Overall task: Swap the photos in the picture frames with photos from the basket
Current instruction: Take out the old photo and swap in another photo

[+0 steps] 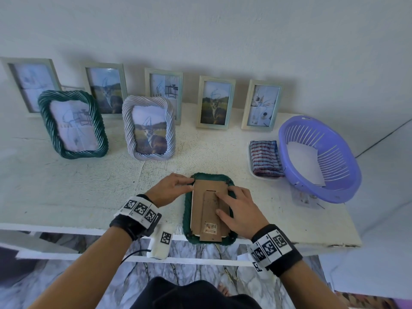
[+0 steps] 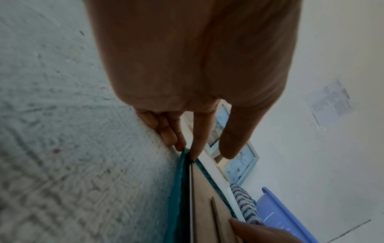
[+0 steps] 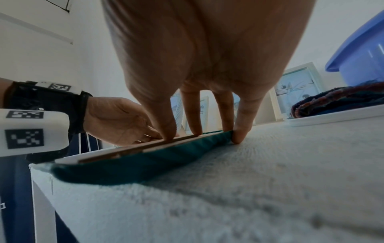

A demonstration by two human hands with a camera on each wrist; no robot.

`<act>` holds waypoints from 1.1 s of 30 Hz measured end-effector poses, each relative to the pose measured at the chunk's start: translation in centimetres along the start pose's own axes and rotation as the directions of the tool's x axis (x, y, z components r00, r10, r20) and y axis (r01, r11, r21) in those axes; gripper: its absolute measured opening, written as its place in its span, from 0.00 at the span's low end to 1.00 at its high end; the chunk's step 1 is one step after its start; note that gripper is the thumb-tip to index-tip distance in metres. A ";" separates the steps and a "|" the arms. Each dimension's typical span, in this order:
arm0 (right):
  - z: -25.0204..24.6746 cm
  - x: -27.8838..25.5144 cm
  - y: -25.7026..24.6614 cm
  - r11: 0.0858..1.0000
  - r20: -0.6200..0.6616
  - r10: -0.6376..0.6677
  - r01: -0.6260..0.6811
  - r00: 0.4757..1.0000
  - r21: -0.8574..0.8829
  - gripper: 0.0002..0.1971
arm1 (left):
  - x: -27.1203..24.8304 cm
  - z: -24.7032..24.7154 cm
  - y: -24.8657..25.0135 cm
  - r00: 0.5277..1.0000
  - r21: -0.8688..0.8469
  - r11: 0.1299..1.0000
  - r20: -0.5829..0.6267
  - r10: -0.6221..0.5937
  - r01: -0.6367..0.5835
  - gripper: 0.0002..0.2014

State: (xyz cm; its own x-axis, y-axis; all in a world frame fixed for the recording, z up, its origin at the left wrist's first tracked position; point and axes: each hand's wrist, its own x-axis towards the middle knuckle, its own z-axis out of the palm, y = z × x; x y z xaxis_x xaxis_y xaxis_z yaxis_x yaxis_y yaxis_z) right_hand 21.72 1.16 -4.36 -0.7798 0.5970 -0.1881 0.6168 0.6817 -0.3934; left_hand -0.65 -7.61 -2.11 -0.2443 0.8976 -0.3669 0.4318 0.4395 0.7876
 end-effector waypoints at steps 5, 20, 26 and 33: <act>0.0 0.0 0.0 1.000 0.002 0.007 -0.007 1.000 -0.001 0.25 | -0.1 0.5 0.1 0.999 -0.021 1.000 -0.039 0.015 -0.015 0.19; 0.6 -0.9 -1.4 0.997 -0.067 0.001 0.005 0.998 0.076 0.23 | -2.4 2.3 -0.7 0.937 0.042 0.996 -0.345 -0.058 0.077 0.11; -0.5 -2.0 -3.6 0.927 -0.183 -0.085 0.145 0.979 0.347 0.23 | -5.4 -0.2 2.8 0.856 -0.040 0.995 -0.514 0.056 -0.089 0.12; -3.6 -4.6 -3.5 0.506 -0.114 0.161 0.017 0.980 0.862 0.21 | -5.5 2.6 5.8 0.928 -0.351 0.877 -0.294 0.229 -0.328 0.07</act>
State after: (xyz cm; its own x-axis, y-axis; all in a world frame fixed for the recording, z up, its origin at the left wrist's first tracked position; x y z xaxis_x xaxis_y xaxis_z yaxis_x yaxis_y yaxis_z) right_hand 23.52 -2.48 1.15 -0.6530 0.7432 -0.1456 0.2072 -0.0096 -0.9783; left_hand 5.45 -9.93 3.15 -0.3831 0.9236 -0.0143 0.1539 0.0791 0.9849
